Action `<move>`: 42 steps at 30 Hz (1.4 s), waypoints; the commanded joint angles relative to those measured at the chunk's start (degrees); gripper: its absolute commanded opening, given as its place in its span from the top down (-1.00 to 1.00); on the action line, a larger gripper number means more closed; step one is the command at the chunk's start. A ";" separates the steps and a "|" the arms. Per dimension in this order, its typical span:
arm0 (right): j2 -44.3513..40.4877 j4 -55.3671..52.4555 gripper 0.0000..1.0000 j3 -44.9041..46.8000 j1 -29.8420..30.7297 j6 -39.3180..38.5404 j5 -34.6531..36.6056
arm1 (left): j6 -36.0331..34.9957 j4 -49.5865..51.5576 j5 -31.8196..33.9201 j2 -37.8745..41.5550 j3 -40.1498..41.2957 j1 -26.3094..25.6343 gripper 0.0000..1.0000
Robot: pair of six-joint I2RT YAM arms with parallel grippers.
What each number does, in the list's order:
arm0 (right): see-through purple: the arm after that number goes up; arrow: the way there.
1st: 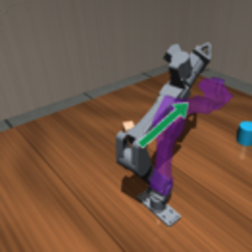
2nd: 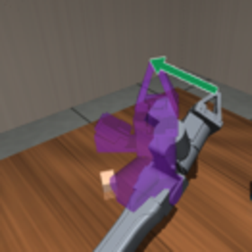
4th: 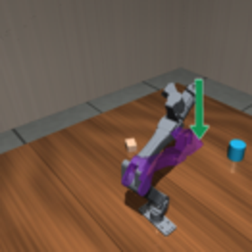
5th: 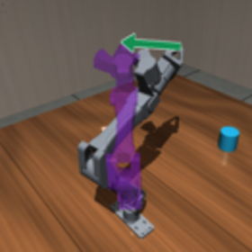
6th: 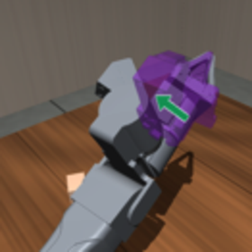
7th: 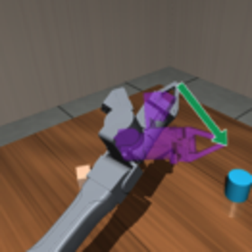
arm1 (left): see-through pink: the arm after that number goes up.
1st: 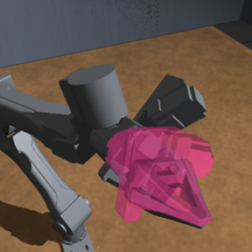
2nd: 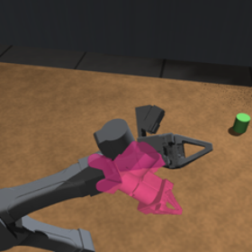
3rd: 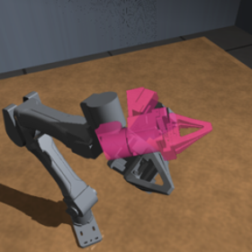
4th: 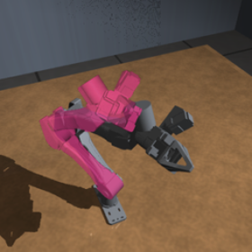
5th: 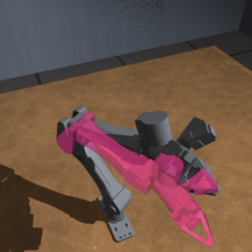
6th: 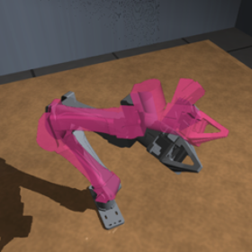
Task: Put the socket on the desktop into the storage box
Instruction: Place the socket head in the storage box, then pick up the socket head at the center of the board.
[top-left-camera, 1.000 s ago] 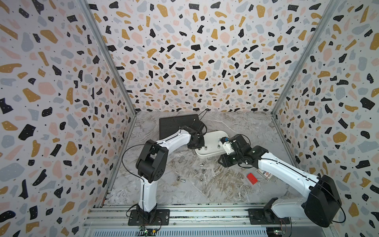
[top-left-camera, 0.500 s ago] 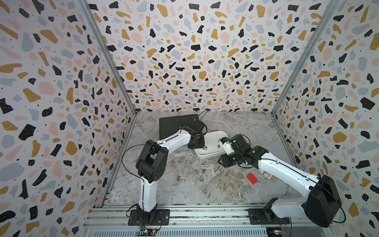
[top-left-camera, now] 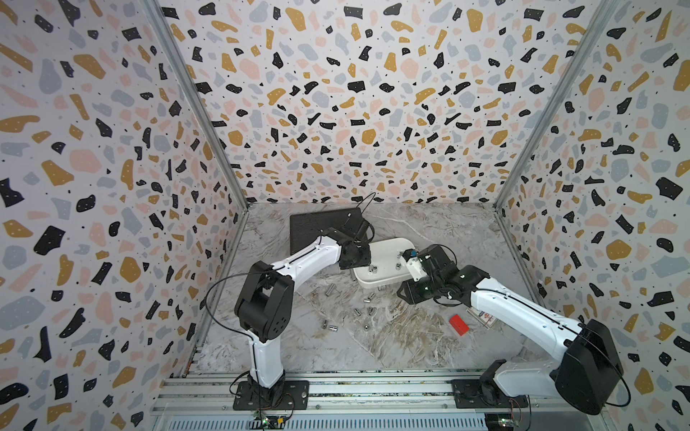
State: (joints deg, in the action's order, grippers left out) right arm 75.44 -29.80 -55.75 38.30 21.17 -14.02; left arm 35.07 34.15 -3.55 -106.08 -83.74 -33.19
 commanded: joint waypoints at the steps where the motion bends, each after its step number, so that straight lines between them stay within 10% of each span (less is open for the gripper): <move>1: -1.70 -2.01 0.24 -0.68 -0.16 -1.24 0.84 | -1.10 -1.03 0.93 3.46 2.63 -0.30 0.15; 42: 1.73 -3.77 0.14 -3.64 8.78 -11.86 -11.73 | 2.77 4.30 -0.92 40.85 42.92 5.42 -0.01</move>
State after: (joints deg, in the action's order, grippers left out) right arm 77.32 -32.40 -58.67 46.65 10.20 -25.39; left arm 36.05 38.15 -2.96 -66.50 -42.54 -27.97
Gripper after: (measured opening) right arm 0.431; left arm 0.505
